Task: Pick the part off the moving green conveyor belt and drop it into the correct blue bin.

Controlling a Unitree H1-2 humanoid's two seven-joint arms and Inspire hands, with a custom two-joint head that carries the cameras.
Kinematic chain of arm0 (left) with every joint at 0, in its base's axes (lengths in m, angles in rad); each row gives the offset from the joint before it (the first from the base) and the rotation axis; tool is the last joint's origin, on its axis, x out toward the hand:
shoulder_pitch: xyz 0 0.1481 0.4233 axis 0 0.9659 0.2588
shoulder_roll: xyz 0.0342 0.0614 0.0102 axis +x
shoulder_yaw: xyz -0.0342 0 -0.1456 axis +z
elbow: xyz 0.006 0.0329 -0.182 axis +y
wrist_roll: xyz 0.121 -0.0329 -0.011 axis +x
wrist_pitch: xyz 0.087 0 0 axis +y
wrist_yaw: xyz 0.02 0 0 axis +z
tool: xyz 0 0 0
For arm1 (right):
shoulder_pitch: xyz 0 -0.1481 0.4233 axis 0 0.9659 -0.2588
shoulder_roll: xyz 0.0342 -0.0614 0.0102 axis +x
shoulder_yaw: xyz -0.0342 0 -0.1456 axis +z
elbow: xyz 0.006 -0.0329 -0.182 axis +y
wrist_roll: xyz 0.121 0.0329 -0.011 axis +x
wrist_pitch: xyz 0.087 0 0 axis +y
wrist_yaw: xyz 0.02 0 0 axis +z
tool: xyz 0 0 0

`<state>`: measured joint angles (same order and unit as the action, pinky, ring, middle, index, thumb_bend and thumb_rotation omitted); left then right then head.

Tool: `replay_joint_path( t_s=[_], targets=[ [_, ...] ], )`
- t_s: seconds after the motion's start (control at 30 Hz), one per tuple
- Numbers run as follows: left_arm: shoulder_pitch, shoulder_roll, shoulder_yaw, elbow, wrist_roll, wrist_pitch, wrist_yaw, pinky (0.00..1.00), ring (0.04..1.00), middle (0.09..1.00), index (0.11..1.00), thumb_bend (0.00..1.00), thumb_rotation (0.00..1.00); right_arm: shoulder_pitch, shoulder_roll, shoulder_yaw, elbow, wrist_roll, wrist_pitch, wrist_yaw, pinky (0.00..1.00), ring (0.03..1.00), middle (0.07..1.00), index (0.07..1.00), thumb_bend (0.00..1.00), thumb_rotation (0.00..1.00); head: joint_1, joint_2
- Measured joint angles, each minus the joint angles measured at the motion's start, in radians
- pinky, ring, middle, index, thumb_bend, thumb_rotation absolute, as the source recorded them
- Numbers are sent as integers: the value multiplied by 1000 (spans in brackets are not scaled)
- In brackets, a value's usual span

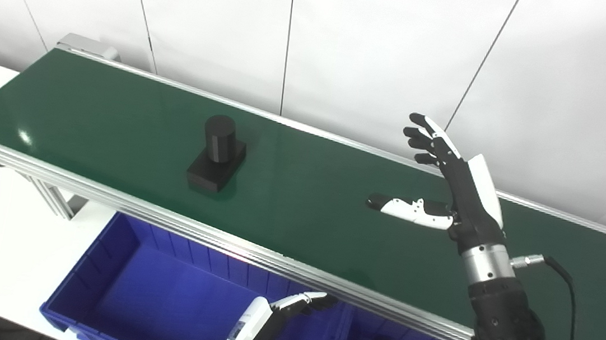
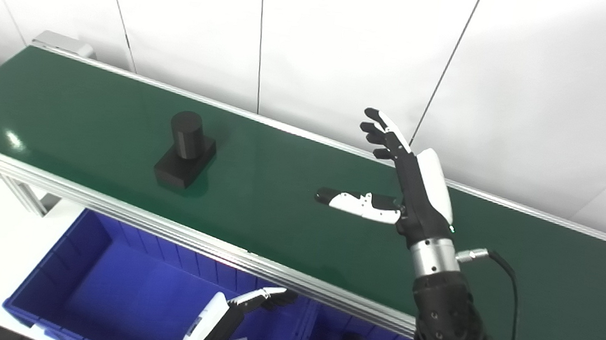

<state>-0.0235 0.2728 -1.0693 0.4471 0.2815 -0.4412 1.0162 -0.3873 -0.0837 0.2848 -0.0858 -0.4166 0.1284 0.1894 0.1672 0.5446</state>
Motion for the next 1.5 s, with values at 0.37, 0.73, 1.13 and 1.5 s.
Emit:
replay_joint_path(
  t_s=[0.37, 0.73, 1.13, 1.5],
  targets=[
    [-24, 1, -38, 10, 0, -1, 50, 655, 710, 752, 773, 870, 410, -108, 59, 41, 131, -13, 33, 15, 711, 796, 838, 910, 878, 386, -5, 8],
    [-28, 4, -50, 15, 0, -3, 60, 667, 721, 761, 771, 869, 463, -196, 94, 90, 280, -59, 37, 13, 653, 769, 837, 911, 889, 448, -21, 8],
    [-52, 3, -82, 24, 0, -5, 108, 649, 705, 752, 779, 858, 495, -303, 150, 121, 498, -98, 38, -9, 627, 749, 847, 913, 898, 478, -32, 9],
    [-56, 0, -90, 32, 1, -5, 117, 640, 689, 741, 775, 866, 521, -397, 210, 130, 711, -97, 38, -37, 577, 728, 857, 912, 920, 458, -35, 11]
  ],
)
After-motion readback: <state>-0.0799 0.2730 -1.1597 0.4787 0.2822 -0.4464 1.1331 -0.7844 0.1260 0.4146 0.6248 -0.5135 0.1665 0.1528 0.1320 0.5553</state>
